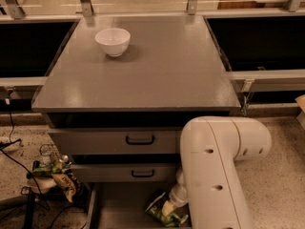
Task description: Place green jalapeno chip bag into bottom drawer
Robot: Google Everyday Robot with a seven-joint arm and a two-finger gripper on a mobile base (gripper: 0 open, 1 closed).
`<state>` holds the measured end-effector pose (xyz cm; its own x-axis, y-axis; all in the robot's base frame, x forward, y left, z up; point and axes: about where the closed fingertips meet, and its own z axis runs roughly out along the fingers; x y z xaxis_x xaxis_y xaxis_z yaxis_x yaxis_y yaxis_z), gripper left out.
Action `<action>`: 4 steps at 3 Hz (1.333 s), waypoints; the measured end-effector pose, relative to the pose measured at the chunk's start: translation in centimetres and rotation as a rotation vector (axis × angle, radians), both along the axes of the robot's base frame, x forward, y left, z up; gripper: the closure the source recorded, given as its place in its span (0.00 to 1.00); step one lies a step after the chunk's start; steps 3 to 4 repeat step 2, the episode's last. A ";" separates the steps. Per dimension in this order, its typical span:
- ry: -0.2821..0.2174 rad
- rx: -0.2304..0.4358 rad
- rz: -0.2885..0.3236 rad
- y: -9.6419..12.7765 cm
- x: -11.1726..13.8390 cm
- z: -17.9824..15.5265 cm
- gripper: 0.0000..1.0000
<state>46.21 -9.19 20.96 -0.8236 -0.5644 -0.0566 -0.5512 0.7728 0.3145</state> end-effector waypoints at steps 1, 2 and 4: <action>0.000 0.000 0.000 0.0 0.0 0.0 0.00; 0.000 0.000 0.000 0.0 0.0 0.0 0.00; 0.000 0.000 0.000 0.0 0.0 0.0 0.00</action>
Offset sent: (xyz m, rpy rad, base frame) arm 0.0000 0.0000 0.0000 0.0000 0.0000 0.0000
